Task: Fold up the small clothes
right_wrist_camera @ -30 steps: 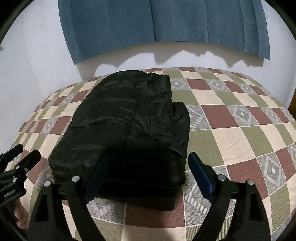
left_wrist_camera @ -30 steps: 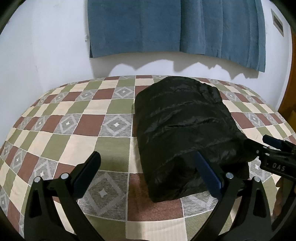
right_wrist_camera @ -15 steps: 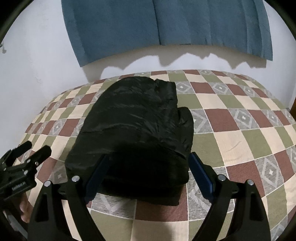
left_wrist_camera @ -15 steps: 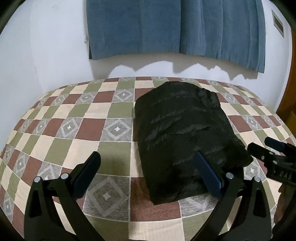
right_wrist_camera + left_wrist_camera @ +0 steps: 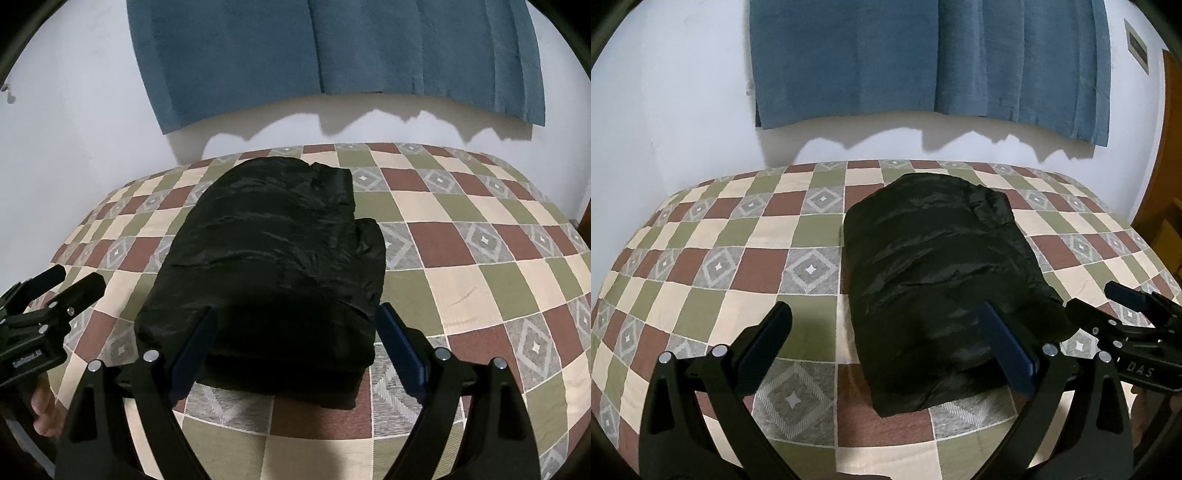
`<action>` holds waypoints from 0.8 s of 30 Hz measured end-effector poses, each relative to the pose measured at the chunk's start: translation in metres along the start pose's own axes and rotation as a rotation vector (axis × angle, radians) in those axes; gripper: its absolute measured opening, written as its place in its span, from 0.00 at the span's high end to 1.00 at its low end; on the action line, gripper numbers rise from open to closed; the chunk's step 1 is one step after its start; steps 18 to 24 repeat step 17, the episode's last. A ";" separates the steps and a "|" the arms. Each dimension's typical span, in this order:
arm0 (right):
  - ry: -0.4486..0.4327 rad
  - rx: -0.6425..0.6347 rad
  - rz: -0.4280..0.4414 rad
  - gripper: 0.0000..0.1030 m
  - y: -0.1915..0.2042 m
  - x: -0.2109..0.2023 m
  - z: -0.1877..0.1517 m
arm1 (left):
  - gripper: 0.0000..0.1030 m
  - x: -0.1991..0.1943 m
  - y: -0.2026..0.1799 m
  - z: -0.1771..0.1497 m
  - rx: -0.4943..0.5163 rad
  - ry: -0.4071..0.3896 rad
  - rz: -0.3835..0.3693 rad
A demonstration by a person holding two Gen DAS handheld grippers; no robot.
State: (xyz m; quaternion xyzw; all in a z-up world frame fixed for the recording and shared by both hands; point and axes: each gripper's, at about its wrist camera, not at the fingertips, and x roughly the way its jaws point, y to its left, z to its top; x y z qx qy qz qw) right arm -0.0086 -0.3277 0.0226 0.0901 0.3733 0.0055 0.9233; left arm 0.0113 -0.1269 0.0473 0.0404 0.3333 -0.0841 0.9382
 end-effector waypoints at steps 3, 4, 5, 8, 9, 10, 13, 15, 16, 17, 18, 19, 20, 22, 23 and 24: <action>-0.001 0.006 -0.003 0.16 -0.003 0.000 0.001 | 0.02 0.003 -0.001 0.003 0.003 -0.005 0.007; -0.001 0.008 -0.004 0.16 -0.003 0.000 0.001 | 0.02 0.003 -0.002 0.004 0.001 -0.009 0.007; -0.002 0.008 -0.005 0.16 -0.004 0.000 0.001 | 0.02 0.003 -0.002 0.005 -0.001 -0.016 0.003; -0.002 0.010 -0.004 0.16 -0.006 0.000 0.002 | 0.02 0.004 -0.004 0.006 0.011 -0.030 0.007; -0.004 0.010 -0.005 0.16 -0.007 0.000 0.002 | 0.02 0.005 -0.005 0.007 0.018 -0.032 0.010; -0.007 0.009 -0.006 0.16 -0.008 0.000 0.003 | 0.02 0.006 -0.004 0.007 0.016 -0.029 0.013; -0.011 0.015 -0.014 0.16 -0.014 -0.001 0.004 | 0.02 0.014 0.004 0.008 -0.006 0.000 0.016; -0.016 0.028 -0.021 0.16 -0.024 -0.001 0.007 | 0.02 0.021 0.019 0.007 -0.024 0.013 0.022; -0.017 0.034 -0.030 0.16 -0.029 0.000 0.008 | 0.02 0.025 0.029 0.007 -0.043 0.020 0.035; -0.017 0.041 -0.041 0.16 -0.035 0.002 0.009 | 0.02 0.029 0.038 0.007 -0.062 0.023 0.047; -0.017 0.041 -0.041 0.16 -0.035 0.002 0.009 | 0.02 0.029 0.038 0.007 -0.062 0.023 0.047; -0.017 0.041 -0.041 0.16 -0.035 0.002 0.009 | 0.02 0.029 0.038 0.007 -0.062 0.023 0.047; -0.017 0.041 -0.041 0.16 -0.035 0.002 0.009 | 0.02 0.029 0.038 0.007 -0.062 0.023 0.047; -0.017 0.041 -0.041 0.16 -0.035 0.002 0.009 | 0.02 0.029 0.038 0.007 -0.062 0.023 0.047; -0.017 0.041 -0.041 0.16 -0.035 0.002 0.009 | 0.02 0.029 0.038 0.007 -0.062 0.023 0.047; -0.017 0.041 -0.041 0.16 -0.035 0.002 0.009 | 0.02 0.029 0.038 0.007 -0.062 0.023 0.047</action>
